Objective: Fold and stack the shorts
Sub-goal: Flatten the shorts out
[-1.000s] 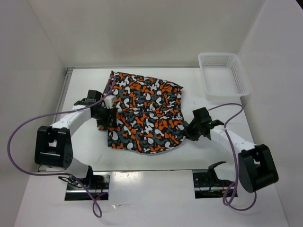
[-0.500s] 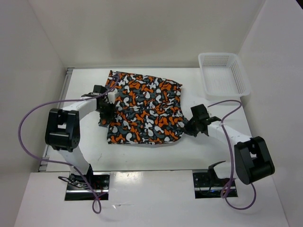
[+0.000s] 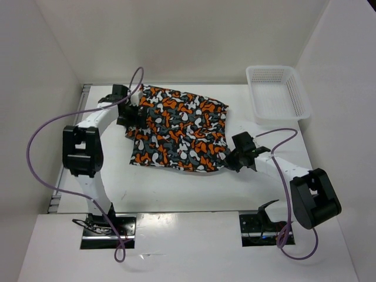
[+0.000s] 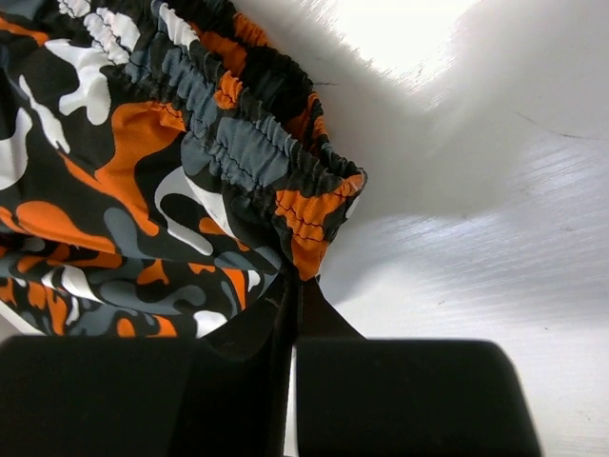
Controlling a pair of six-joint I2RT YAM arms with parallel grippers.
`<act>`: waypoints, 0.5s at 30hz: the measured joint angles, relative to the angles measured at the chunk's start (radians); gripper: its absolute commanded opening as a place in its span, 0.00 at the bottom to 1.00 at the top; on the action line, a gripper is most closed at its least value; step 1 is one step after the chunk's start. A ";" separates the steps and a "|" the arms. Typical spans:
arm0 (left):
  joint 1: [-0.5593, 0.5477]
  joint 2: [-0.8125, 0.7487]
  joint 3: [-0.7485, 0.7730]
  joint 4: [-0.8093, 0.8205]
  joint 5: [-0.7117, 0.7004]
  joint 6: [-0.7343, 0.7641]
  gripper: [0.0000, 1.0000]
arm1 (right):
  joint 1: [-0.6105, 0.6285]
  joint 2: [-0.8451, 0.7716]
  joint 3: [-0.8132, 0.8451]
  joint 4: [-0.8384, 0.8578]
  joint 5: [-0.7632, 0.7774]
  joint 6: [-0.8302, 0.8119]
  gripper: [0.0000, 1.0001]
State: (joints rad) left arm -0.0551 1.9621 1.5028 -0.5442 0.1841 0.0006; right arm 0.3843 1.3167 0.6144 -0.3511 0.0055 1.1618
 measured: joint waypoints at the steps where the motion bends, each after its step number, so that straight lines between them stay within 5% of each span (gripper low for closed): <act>1: 0.008 -0.038 -0.022 -0.003 0.003 -0.002 1.00 | 0.001 0.000 0.000 0.000 0.000 0.003 0.00; 4: 0.048 -0.222 -0.156 -0.022 0.029 -0.005 1.00 | 0.006 0.000 0.001 0.001 0.002 0.009 0.00; 7: 0.083 -0.432 -0.302 -0.036 0.067 -0.008 0.84 | 0.009 0.000 0.001 0.003 0.003 0.013 0.00; 15: 0.085 -0.690 -0.743 -0.046 0.155 -0.004 0.93 | 0.016 0.000 0.003 0.008 0.004 0.015 0.00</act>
State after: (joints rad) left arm 0.0303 1.2724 0.7597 -0.5903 0.3389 -0.0032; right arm 0.4007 1.3170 0.6174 -0.3428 0.0097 1.1770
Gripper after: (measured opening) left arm 0.926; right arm 0.012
